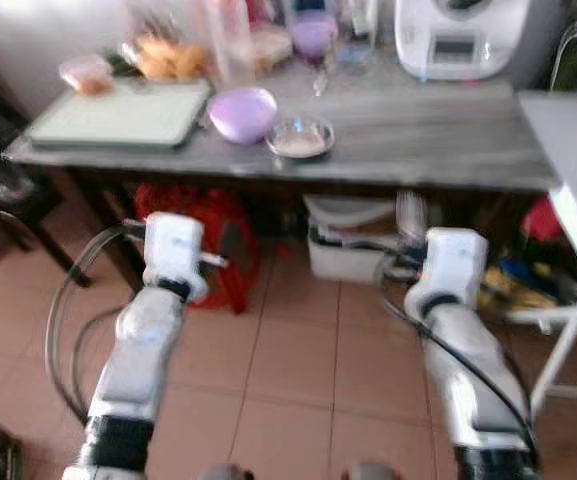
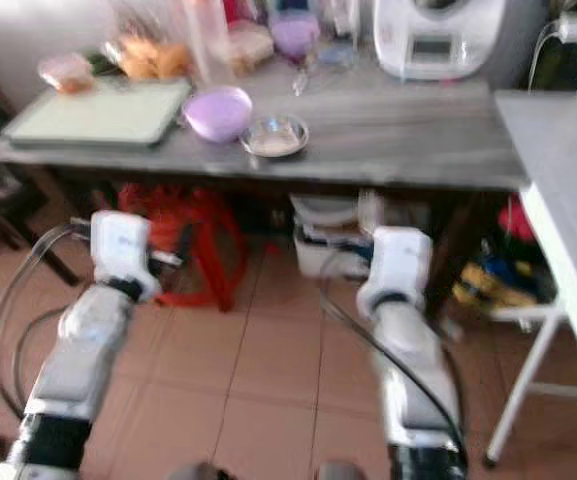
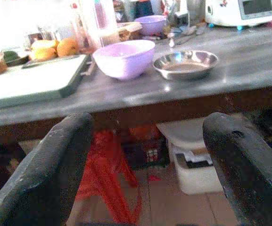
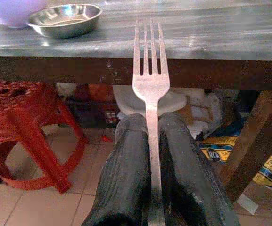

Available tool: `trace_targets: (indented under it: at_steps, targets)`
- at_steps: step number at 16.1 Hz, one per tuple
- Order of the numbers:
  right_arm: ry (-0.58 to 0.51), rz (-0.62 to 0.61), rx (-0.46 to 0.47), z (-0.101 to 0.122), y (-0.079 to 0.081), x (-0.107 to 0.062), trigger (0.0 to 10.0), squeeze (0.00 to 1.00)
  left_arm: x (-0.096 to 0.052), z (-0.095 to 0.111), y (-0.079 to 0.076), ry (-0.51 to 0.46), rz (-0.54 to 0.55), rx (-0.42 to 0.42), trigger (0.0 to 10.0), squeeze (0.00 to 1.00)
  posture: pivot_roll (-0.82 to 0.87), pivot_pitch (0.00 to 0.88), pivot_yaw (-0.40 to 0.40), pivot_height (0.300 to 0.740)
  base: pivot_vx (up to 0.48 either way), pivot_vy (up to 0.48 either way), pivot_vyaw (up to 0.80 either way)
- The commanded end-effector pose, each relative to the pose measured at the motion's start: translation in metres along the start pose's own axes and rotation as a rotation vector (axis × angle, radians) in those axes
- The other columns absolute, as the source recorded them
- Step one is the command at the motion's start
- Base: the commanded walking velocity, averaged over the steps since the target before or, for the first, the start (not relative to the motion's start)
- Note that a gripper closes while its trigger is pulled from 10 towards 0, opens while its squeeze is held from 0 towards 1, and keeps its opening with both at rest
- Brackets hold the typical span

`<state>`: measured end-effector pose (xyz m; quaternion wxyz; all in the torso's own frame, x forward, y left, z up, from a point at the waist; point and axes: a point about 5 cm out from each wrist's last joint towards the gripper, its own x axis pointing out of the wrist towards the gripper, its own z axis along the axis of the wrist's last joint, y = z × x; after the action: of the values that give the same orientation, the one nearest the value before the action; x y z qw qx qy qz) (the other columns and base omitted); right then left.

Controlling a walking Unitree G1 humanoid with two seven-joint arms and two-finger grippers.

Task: Setting the table

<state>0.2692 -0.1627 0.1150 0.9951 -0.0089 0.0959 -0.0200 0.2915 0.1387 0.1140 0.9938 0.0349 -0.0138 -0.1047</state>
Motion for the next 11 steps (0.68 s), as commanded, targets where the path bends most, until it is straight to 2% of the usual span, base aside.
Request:
trace_targets:
  at_steps: [1, 11]
  targets:
    - [-0.022, -0.029, -0.023, 0.0039, -0.0082, 0.0008, 10.0, 0.00, 0.0034, 0.0062, -0.0096, -0.030, -0.024, 0.005, 10.0, 0.00, -0.11, 0.000, 0.082, 0.740, 0.480, 0.000, 0.00]
    - [-0.039, -0.046, -0.081, 0.0056, -0.0101, 0.0044, 10.0, 0.00, 0.0018, 0.0044, -0.0138, -0.030, -0.031, -0.002, 10.0, 0.00, -0.11, 0.000, 0.082, 0.740, 0.480, 0.000, 0.00]
